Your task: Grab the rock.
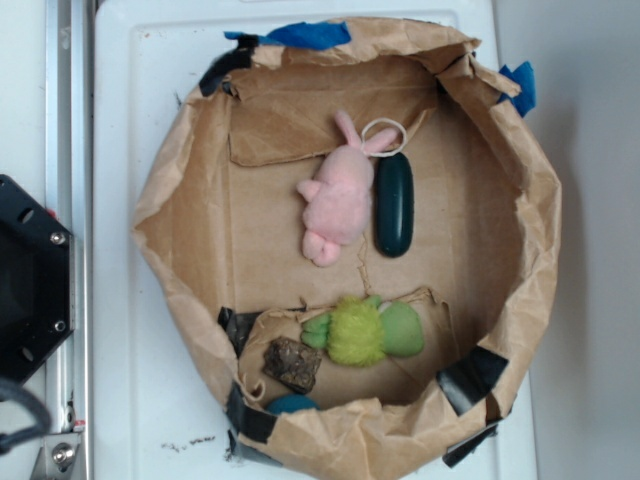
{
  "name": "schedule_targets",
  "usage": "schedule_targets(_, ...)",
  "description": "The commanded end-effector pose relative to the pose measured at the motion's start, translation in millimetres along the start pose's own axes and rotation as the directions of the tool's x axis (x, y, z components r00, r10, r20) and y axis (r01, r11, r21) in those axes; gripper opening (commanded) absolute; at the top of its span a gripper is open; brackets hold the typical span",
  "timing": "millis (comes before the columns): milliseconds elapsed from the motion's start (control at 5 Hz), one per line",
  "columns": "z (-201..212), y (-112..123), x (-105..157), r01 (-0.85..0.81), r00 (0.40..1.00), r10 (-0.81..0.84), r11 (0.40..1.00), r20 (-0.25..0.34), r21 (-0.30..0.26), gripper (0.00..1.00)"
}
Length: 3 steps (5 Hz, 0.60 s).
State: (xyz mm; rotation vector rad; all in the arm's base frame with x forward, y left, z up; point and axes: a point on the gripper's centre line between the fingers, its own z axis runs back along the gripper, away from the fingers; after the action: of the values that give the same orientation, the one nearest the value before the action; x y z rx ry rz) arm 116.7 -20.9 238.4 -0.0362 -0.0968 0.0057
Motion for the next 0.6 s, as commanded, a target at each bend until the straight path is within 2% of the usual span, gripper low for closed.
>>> schedule_targets(0,0,0,0,0.000,1.000,0.000,1.000,0.000,0.000,1.00)
schedule_targets(200,-2,19,29,-0.116,0.993,0.116,0.993,0.019,-0.009,1.00)
schedule_targets(400,-13,43,68,-0.181,0.983,0.181,0.983,0.006,0.013,1.00)
